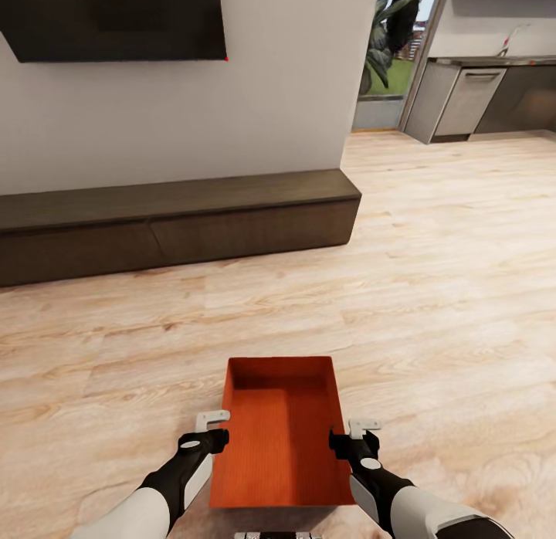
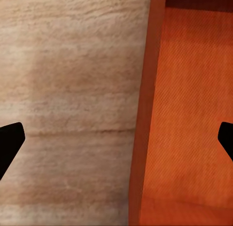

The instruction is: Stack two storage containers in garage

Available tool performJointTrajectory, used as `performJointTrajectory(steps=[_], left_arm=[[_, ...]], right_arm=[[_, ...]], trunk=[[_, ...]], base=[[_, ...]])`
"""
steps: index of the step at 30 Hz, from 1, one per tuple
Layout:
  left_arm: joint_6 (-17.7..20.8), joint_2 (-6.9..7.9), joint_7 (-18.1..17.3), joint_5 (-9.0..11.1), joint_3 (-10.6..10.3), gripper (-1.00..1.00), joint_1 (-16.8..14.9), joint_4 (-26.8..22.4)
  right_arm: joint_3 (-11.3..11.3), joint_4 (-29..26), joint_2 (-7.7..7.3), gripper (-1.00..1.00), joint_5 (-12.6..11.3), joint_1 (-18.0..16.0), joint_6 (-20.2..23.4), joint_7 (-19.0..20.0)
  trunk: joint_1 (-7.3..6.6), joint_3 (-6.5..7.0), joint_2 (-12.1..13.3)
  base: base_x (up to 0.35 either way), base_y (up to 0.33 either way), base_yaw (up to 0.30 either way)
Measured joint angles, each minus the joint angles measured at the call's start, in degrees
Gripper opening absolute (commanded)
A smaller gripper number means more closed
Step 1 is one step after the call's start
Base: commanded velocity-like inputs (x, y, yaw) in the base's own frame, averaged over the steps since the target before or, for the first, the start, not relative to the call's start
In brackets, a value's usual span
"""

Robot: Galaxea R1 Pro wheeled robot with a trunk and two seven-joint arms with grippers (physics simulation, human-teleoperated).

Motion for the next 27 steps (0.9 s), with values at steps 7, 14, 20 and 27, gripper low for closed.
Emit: performJointTrajectory(steps=[7, 14, 20, 27], left_arm=[[-0.1, 0.04, 0.1, 0.0, 0.0, 1.0, 0.0, 0.0], [-0.1, 0.04, 0.2, 0.0, 0.0, 1.0, 0.0, -0.1], [0.0, 0.04, 0.2, 0.0, 0.0, 1.0, 0.0, 0.0], [0.0, 0.04, 0.2, 0.0, 0.0, 1.0, 0.0, 0.0]], right_arm=[[0.0, 0.0, -0.06, 1.0, 0.0, 0.0, 0.0, 0.0], [0.0, 0.0, -0.09, 1.0, 0.0, 0.0, 0.0, 0.0], [0.0, 0.4, -0.26, 1.0, 0.0, 0.0, 0.1, 0.1], [0.1, 1.1, -0.48, 1.0, 0.1, 0.0, 0.1, 0.2]], trunk=[[0.44, -0.36, -0.8], [0.44, -0.36, -0.8], [0.44, -0.36, -0.8], [1.54, -1.26, -2.8]], base=[[0.0, 0.0, 0.0], [0.0, 0.0, 0.0], [0.0, 0.0, 0.0], [0.0, 0.0, 0.0]])
